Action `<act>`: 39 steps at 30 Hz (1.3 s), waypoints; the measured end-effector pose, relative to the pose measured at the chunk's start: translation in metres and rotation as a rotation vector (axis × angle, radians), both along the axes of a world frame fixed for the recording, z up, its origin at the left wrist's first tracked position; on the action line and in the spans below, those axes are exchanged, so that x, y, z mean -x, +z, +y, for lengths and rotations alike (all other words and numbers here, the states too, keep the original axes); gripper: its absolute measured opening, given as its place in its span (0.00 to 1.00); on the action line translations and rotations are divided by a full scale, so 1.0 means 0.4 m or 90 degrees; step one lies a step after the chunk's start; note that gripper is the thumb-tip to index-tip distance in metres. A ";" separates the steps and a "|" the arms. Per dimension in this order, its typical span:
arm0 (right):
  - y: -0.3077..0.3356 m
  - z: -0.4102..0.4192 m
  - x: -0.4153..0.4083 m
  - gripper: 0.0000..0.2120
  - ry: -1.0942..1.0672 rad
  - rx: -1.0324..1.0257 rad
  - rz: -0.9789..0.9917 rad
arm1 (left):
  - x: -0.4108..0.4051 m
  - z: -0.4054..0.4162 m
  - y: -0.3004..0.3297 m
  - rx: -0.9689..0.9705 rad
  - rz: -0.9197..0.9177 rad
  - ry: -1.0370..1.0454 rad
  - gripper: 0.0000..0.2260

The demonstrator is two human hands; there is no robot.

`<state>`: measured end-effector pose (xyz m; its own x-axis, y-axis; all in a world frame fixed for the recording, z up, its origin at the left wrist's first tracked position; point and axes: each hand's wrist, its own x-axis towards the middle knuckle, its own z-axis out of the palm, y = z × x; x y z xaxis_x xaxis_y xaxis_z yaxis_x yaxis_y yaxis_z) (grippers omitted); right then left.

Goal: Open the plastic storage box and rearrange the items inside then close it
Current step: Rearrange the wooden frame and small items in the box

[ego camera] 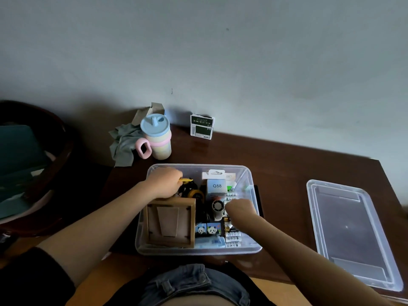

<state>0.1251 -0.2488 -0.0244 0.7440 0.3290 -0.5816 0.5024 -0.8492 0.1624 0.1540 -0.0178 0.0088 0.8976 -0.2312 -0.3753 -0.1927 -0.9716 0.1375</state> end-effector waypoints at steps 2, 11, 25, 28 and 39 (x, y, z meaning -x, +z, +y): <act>-0.028 0.002 -0.010 0.11 0.022 0.023 0.009 | 0.006 0.000 -0.005 -0.046 0.018 0.013 0.11; -0.067 0.014 -0.020 0.13 0.000 0.031 0.004 | -0.015 -0.003 -0.003 0.020 -0.004 0.008 0.09; -0.005 -0.004 -0.015 0.07 -0.137 -0.074 0.087 | 0.026 0.019 0.031 0.334 0.397 -0.105 0.18; 0.024 -0.019 -0.010 0.05 -0.187 -0.219 0.166 | 0.025 0.033 0.028 0.357 0.392 -0.095 0.16; 0.060 -0.003 -0.005 0.11 -0.440 -0.585 0.334 | 0.004 0.070 0.034 0.557 0.240 0.112 0.10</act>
